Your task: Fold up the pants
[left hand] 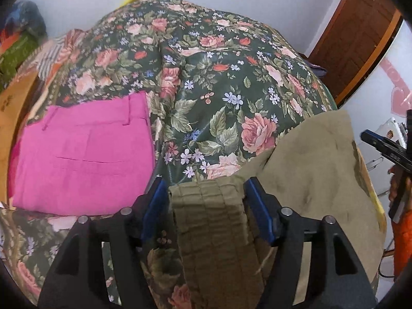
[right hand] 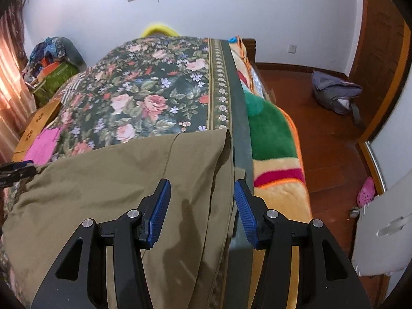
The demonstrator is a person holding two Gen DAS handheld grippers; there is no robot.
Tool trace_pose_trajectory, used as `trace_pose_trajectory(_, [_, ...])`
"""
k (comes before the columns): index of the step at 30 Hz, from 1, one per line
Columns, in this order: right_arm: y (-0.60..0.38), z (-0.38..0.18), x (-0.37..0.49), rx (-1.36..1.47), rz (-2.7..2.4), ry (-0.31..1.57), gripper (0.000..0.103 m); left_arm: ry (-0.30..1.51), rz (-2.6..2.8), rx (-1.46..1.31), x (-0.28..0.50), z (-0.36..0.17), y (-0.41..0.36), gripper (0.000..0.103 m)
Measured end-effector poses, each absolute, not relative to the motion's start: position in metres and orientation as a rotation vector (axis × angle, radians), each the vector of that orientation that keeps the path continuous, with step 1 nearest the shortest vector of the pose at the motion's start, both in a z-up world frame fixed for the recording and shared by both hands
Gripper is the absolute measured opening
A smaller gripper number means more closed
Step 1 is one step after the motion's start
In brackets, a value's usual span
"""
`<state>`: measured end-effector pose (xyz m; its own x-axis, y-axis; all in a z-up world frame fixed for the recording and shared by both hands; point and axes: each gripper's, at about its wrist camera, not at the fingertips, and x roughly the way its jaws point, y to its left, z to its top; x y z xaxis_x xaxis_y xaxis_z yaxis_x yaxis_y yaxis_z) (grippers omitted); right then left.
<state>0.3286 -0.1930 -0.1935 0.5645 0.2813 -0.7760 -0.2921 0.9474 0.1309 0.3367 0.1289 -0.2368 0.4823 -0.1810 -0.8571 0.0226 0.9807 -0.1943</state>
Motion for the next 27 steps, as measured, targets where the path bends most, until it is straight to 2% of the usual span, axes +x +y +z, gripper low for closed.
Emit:
trace_pose_trajectory(9, [-0.184,-0.221,0.367,0.026,0.390,0.974,0.046,1.069,-0.125,-0.147,0.342,-0.248,0.123,0.066])
trace_pose_trajectory(11, [-0.185,-0.224,0.370,0.060,0.400,0.975,0.034,1.073,-0.115,-0.132,0.343,-0.251,0.122,0.062])
trace_pose_trajectory(12, [-0.184,-0.225,0.372,0.069,0.391,0.974,0.032,1.077,-0.112,-0.123,0.343,-0.252,0.122,0.060])
trace_pose_trajectory(14, [-0.182,-0.223,0.371,0.063,0.383,0.956,0.017,1.071,-0.107,-0.131,0.343,-0.251,0.125,0.057])
trace_pose_trajectory(16, [-0.178,-0.220,0.370,0.041,0.390,0.935,0.010,1.072,-0.105,-0.140,0.343,-0.251,0.128,0.057])
trace_pose_trajectory(27, [-0.160,-0.214,0.384,-0.058,0.364,0.864,0.007,1.079,-0.040,-0.162,0.350,-0.256,0.143,0.057])
